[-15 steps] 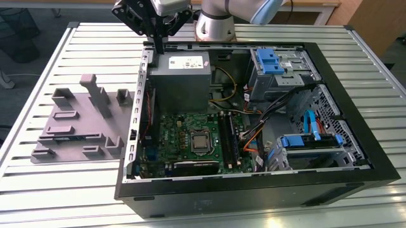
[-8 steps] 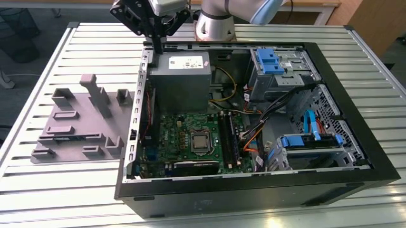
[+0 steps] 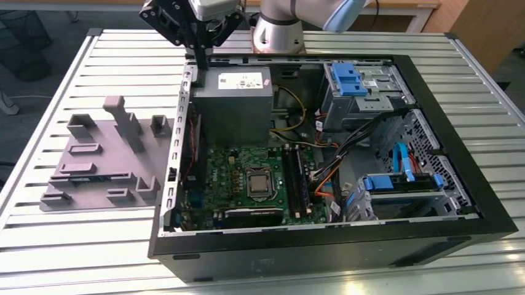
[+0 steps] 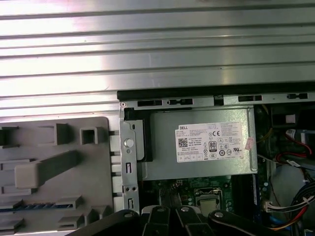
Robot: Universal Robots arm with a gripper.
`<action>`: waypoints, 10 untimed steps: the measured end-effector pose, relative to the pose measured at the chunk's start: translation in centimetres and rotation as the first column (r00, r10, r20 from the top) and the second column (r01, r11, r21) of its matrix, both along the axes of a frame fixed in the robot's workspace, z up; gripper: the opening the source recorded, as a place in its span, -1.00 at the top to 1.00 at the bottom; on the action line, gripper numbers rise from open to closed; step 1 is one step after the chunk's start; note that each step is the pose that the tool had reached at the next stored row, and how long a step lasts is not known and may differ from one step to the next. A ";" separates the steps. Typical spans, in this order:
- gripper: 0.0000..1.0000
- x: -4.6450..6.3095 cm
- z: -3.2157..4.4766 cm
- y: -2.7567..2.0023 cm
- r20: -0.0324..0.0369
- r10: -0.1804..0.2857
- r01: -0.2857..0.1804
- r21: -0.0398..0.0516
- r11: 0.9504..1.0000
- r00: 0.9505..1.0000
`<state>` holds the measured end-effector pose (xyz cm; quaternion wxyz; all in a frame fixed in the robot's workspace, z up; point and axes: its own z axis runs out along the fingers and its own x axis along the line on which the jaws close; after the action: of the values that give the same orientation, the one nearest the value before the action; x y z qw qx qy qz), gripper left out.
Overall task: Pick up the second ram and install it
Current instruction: 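Reach for the second ram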
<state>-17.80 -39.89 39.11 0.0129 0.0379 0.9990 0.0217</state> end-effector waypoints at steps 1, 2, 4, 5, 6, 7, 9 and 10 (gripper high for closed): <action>0.79 0.0 0.00 0.00 0.000 0.000 0.000 0.000 1.000 1.000; 0.79 -0.1 0.00 0.00 0.000 0.000 0.000 0.000 1.000 1.000; 0.79 -0.2 0.00 0.00 0.000 0.000 0.000 0.000 1.000 1.000; 0.79 -0.2 0.00 0.00 0.000 0.000 0.000 0.000 1.000 1.000; 0.79 -0.2 0.00 0.00 0.000 0.000 0.000 0.000 1.000 1.000; 0.79 -0.3 0.00 0.00 0.000 0.000 0.000 0.000 1.000 1.000; 0.79 -0.4 0.00 0.00 0.000 0.000 0.000 0.000 1.000 1.000; 0.79 -0.4 0.00 0.00 0.000 0.000 0.000 0.000 1.000 1.000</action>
<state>-18.22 -39.89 39.10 0.0129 0.0379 0.9990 0.0217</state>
